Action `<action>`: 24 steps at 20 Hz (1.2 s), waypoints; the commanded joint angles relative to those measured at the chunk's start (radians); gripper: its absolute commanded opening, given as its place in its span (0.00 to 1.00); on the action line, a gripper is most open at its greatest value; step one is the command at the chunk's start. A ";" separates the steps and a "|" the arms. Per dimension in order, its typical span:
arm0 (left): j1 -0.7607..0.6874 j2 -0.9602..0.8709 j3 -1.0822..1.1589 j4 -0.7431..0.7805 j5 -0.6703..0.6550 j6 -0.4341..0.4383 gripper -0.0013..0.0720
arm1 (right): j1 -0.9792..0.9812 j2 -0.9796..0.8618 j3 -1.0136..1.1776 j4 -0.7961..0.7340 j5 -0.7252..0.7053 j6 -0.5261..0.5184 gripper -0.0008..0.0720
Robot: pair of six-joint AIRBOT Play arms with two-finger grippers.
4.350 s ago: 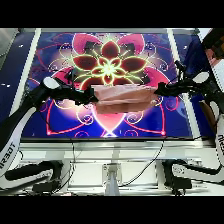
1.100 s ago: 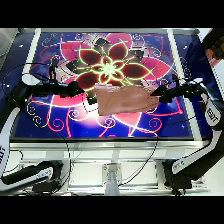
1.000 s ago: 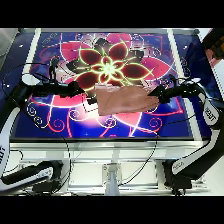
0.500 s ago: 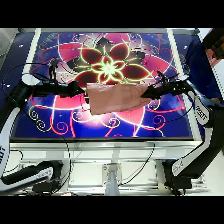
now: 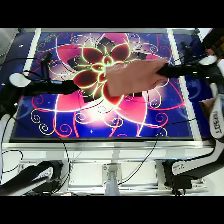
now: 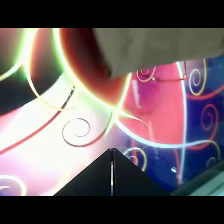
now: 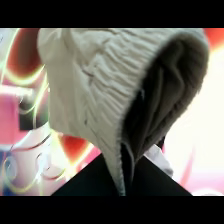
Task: Fold the clothes and pants, and hang the long-sleeved shirts on hangers.
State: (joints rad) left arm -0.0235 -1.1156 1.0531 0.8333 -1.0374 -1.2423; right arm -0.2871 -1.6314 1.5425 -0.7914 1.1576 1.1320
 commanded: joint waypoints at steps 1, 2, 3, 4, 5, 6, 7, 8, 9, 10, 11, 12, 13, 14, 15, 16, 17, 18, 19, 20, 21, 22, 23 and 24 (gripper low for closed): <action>0.035 0.150 0.005 0.175 0.013 0.001 0.03 | -0.158 0.121 0.011 -0.193 -0.043 0.141 0.04; 0.051 0.194 0.005 0.235 0.016 0.001 0.03 | -0.219 0.146 0.011 -0.243 -0.037 0.185 0.04; 0.072 0.241 0.005 0.292 0.017 0.001 0.03 | -0.278 0.166 0.011 -0.282 -0.024 0.223 0.04; 0.092 0.280 0.005 0.331 0.017 0.001 0.03 | -0.336 0.186 0.011 -0.313 -0.004 0.242 0.04; 0.114 0.320 0.004 0.361 0.016 0.001 0.03 | -0.396 0.207 0.011 -0.351 0.028 0.243 0.04; 0.136 0.357 0.004 0.380 0.017 0.001 0.03 | -0.450 0.225 0.011 -0.394 0.054 0.243 0.04; 0.156 0.388 0.004 0.393 0.018 0.001 0.03 | -0.504 0.243 0.011 -0.446 0.079 0.243 0.04; 0.175 0.415 0.004 0.397 0.023 0.001 0.03 | -0.553 0.256 0.011 -0.494 0.101 0.244 0.04; 0.195 0.438 0.004 0.397 0.029 0.001 0.03 | -0.604 0.262 0.011 -0.545 0.136 0.244 0.04; 0.209 0.454 0.004 0.397 0.033 0.001 0.03 | -0.649 0.263 0.011 -0.592 0.179 0.243 0.04; 0.224 0.466 0.004 0.397 0.035 0.001 0.03 | -0.694 0.263 0.011 -0.650 0.224 0.243 0.04; 0.233 0.471 0.004 0.397 0.034 0.001 0.03 | -0.734 0.263 0.011 -0.702 0.256 0.244 0.04; 0.238 0.473 0.004 0.397 0.034 0.001 0.03 | -0.776 0.263 0.011 -0.750 0.287 0.260 0.04; 0.238 0.472 0.004 0.397 0.034 0.001 0.03 | -0.814 0.263 0.011 -0.791 0.306 0.301 0.04; 0.238 0.471 0.004 0.396 0.034 0.001 0.03 | -0.853 0.263 0.011 -0.826 0.317 0.344 0.04; 0.237 0.471 0.004 0.396 0.034 0.001 0.03 | -0.892 0.263 0.011 -0.851 0.322 0.376 0.04; 0.237 0.471 0.004 0.396 0.034 0.001 0.03 | -0.924 0.263 0.011 -0.866 0.325 0.389 0.04; 0.237 0.471 0.004 0.396 0.034 0.001 0.03 | -0.958 0.263 0.011 -0.881 0.323 0.402 0.04; 0.237 0.471 0.004 0.394 0.034 0.001 0.03 | -0.986 0.263 0.011 -0.885 0.318 0.410 0.04; 0.237 0.471 0.004 0.389 0.034 0.001 0.03 | -1.012 0.263 0.011 -0.883 0.313 0.430 0.04; 0.237 0.471 0.004 0.386 0.034 0.001 0.03 | -1.032 0.263 0.011 -0.876 0.303 0.437 0.04; 0.237 0.470 0.004 0.386 0.034 0.001 0.03 | -1.049 0.263 0.011 -0.847 0.285 0.439 0.04; 0.237 0.469 0.003 0.386 0.034 0.001 0.03 | -1.061 0.263 0.011 -0.817 0.274 0.438 0.20; 0.237 0.469 0.003 0.386 0.034 0.001 0.03 | -1.062 0.263 0.011 -0.809 0.267 0.438 0.56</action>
State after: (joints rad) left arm 0.2127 -0.6468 1.0565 1.2221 -1.0039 -1.2411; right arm -1.3041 -1.3693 1.5528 -1.6283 1.4433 1.5463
